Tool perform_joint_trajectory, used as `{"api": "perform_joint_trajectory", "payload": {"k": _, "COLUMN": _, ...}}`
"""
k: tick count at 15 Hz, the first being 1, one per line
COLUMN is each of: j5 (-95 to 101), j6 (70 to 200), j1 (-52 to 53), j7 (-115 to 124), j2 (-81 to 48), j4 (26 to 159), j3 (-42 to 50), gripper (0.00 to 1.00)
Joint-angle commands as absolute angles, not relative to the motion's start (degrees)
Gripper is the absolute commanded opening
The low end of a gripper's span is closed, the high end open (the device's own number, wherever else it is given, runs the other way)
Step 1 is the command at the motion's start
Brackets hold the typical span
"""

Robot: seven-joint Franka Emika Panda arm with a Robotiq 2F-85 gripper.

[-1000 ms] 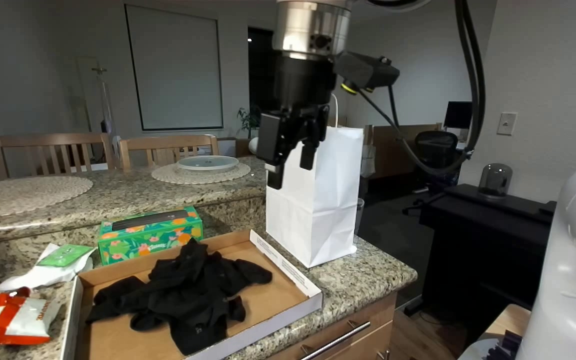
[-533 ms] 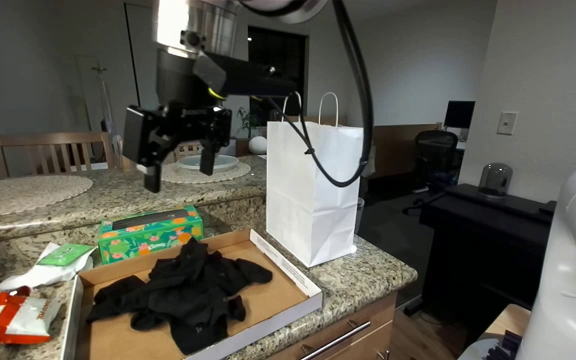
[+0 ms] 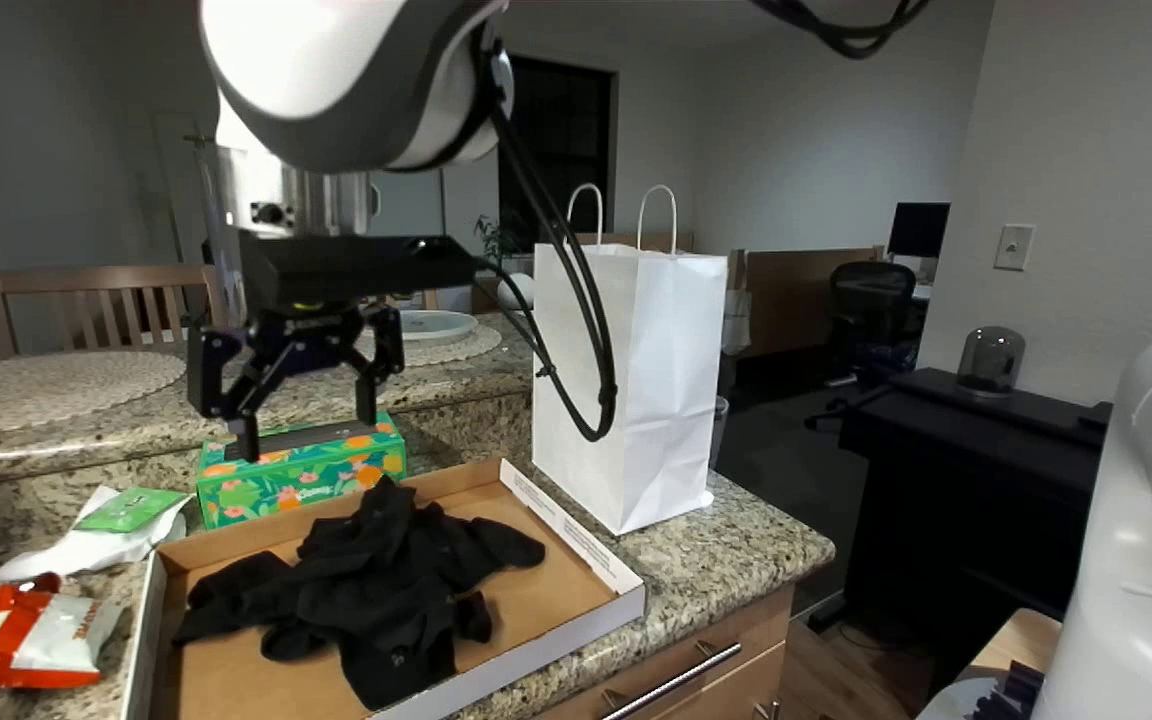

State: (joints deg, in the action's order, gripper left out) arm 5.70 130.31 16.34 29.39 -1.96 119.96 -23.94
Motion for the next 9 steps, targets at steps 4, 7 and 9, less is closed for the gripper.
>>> {"api": "perform_joint_trajectory", "payload": {"k": 4, "j5": 15.3, "j6": 135.5, "j1": 24.3, "j7": 53.7, "j2": -12.8, "j4": 117.9, "j3": -19.8, "gripper": 1.00}}
{"api": "perform_joint_trajectory", "payload": {"k": 7, "j5": 20.3, "j6": 139.3, "j1": 27.4, "j7": 64.7, "j2": -16.5, "j4": 118.2, "j3": -15.8, "gripper": 1.00}}
{"api": "perform_joint_trajectory", "payload": {"k": 9, "j5": 21.3, "j6": 139.9, "j1": 28.3, "j7": 69.6, "j2": -18.7, "j4": 117.9, "j3": -13.3, "gripper": 1.00}}
